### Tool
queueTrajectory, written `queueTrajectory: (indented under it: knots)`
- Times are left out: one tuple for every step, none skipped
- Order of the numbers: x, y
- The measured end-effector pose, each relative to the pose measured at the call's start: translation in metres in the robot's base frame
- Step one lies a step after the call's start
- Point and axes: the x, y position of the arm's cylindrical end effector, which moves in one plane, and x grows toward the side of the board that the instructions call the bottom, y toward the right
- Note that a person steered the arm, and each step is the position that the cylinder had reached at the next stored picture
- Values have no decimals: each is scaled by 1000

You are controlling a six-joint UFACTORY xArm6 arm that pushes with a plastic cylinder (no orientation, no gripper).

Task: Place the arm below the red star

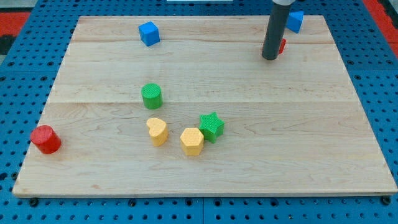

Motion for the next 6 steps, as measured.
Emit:
queueTrajectory:
  knots:
    - [32,-57]
    - [51,-72]
    - [51,-76]
    - [56,-76]
    - [61,-76]
    - [61,-76]
